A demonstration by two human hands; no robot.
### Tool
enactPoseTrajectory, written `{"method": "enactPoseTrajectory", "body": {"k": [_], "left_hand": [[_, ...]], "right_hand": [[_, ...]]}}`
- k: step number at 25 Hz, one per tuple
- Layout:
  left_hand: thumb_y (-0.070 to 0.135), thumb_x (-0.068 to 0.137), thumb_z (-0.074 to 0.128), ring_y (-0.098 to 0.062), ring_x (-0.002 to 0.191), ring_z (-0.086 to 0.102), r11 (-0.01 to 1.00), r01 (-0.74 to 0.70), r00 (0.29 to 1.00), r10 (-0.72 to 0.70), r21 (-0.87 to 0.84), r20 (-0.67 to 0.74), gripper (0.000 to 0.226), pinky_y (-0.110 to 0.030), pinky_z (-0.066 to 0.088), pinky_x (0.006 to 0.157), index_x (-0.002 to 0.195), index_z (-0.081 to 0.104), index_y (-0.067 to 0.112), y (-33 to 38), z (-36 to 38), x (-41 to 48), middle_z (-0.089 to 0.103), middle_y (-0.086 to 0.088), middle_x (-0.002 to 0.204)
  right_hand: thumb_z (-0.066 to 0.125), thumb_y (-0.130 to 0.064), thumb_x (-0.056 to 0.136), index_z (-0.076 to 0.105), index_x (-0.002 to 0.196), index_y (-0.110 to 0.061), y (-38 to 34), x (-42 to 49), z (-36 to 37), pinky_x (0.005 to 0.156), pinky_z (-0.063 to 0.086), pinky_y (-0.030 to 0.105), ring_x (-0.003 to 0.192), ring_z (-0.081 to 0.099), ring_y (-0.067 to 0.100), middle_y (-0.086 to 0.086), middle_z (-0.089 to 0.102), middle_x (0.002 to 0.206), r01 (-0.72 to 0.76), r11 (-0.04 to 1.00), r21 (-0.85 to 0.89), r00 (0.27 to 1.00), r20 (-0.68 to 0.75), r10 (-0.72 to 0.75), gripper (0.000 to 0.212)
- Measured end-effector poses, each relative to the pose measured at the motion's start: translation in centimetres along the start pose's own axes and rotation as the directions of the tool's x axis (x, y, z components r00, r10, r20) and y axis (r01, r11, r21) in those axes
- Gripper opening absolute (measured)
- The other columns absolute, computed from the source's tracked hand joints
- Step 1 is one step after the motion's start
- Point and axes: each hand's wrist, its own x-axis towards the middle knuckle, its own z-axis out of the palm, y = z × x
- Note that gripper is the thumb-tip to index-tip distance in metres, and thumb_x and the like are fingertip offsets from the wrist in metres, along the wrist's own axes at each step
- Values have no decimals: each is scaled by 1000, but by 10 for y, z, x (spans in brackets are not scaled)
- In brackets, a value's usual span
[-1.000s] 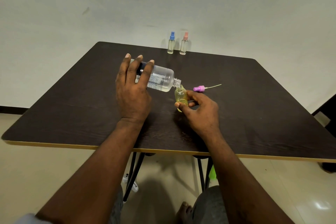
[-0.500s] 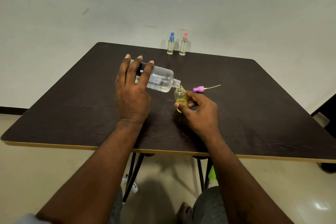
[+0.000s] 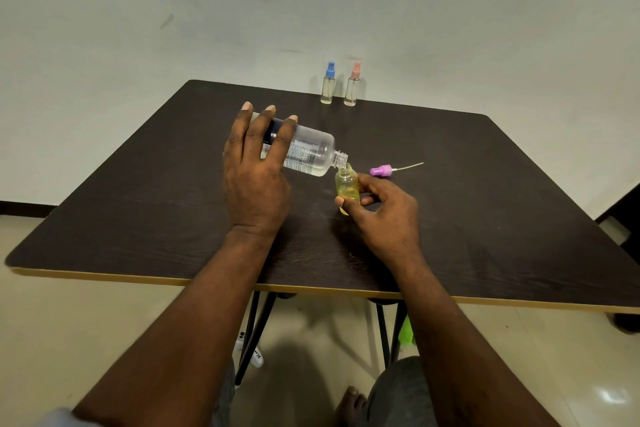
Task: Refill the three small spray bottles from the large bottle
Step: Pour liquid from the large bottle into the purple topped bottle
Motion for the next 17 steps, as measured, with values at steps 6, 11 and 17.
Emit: {"method": "enactPoseTrajectory", "body": {"k": [6,11,17], "left_hand": [[-12,87,64,-34,152,32,1000,2,1000,-2,-3,-8,70,-54,42,113,147,57,22,0,1,0,50,-10,155],[-12,86,64,-34,152,32,1000,3,1000,-3,-3,-3,70,-54,41,113,147,57,22,-1,2,0,50,-9,156],[-11,87,63,-34,153,31,1000,7,1000,-7,-5,9,69,-56,41,113,148,57,21,-1,1,1,49,-10,156]], "right_hand": [[87,-36,82,73,130,-24,0,0,-1,78,53,11,92,63,-7,-20,71,102,-13,1000,-3,1000,16,13,52],[87,-37,82,73,129,-25,-1,0,-1,77,50,9,92,63,-8,-20,70,101,-20,1000,1,1000,18,20,51],[86,-37,82,72,129,-27,-1,0,-1,78,52,12,94,63,-8,-20,71,104,-26,1000,12,999,27,26,50]]}}
